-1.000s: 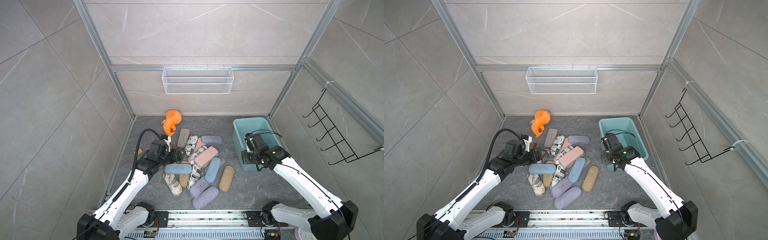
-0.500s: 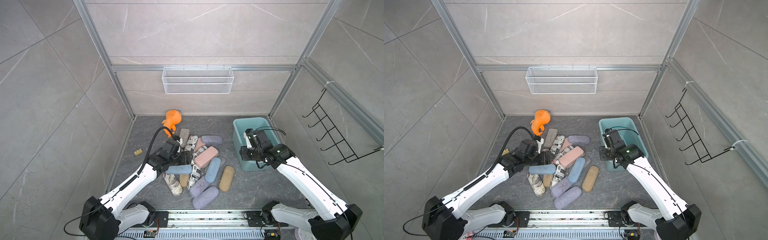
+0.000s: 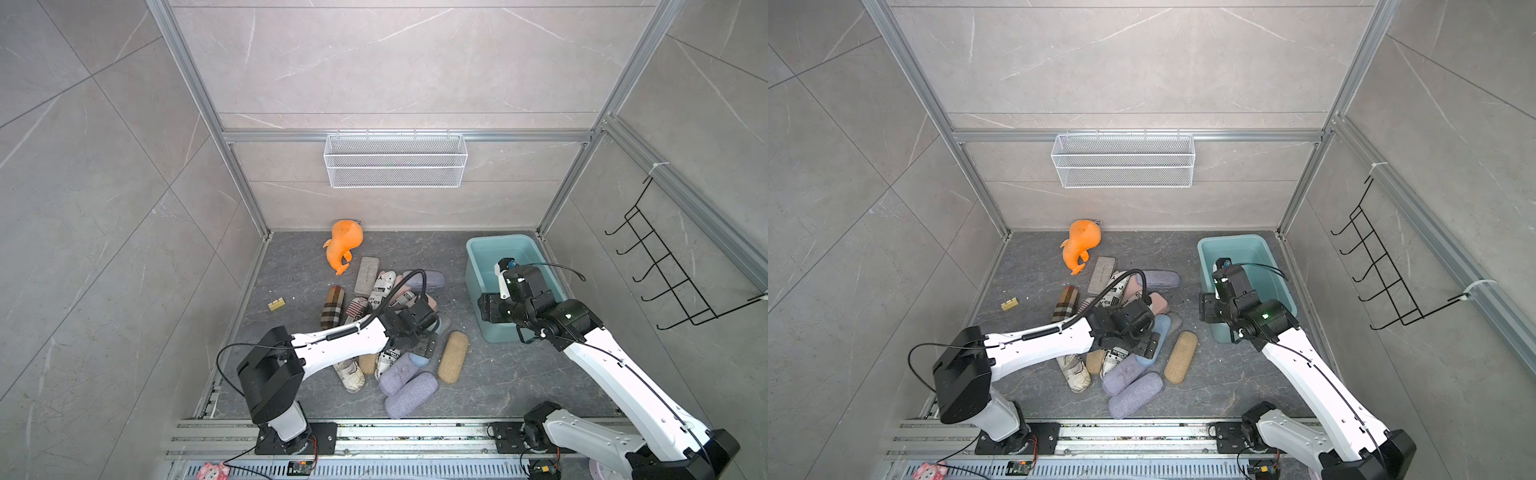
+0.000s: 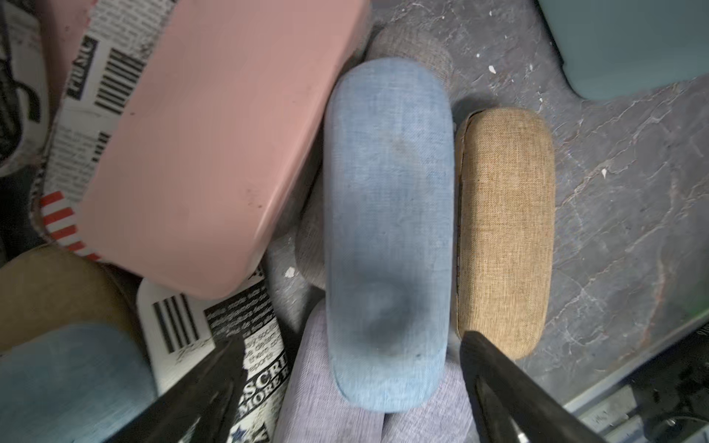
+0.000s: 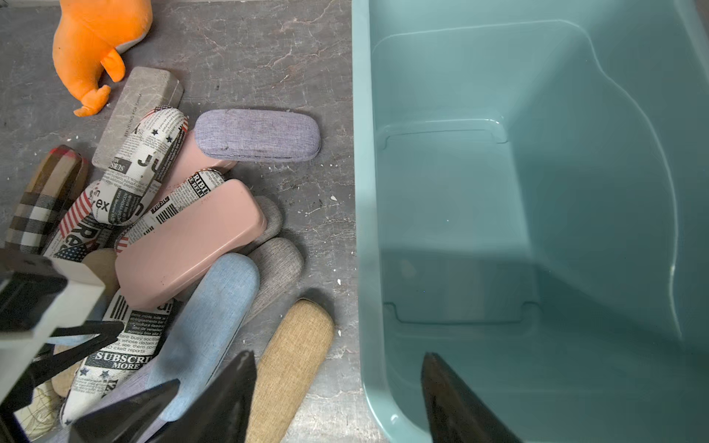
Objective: Put the glasses cases into the storage boxes
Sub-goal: Move the storage box to the center of the board, then pick up the glasses case.
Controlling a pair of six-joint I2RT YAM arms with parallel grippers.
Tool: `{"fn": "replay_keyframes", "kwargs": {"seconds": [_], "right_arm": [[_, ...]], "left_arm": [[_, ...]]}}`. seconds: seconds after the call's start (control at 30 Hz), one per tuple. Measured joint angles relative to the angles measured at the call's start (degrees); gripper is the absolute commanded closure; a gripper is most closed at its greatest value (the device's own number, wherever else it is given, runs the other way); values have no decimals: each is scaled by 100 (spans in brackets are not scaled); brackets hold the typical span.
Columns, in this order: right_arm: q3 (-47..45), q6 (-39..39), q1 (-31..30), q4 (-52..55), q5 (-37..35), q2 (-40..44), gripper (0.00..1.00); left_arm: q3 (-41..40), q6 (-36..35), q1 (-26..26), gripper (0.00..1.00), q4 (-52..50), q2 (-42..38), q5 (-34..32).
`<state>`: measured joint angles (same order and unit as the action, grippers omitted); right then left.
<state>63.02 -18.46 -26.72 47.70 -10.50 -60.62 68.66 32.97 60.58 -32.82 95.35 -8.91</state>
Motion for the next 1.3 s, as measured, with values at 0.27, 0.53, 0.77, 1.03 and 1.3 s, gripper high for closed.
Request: {"fn": "replay_keyframes", "kwargs": {"seconds": [0.27, 0.53, 0.77, 1.03, 1.3], "right_arm": [[-125, 0, 0, -79, -22, 153, 27], [-210, -2, 0, -127, -20, 186, 27], [-210, -2, 0, -129, -20, 186, 27], [-245, -4, 0, -127, 4, 205, 28], [-282, -4, -2, -129, 90, 227, 28]], "left_arm": [[411, 24, 68, 17, -291, 581, -142], [542, 24, 162, 17, -306, 863, -149], [573, 24, 170, 16, -304, 911, -149], [592, 15, 168, 13, -354, 903, -175], [658, -2, 170, 11, -575, 684, -321]]}}
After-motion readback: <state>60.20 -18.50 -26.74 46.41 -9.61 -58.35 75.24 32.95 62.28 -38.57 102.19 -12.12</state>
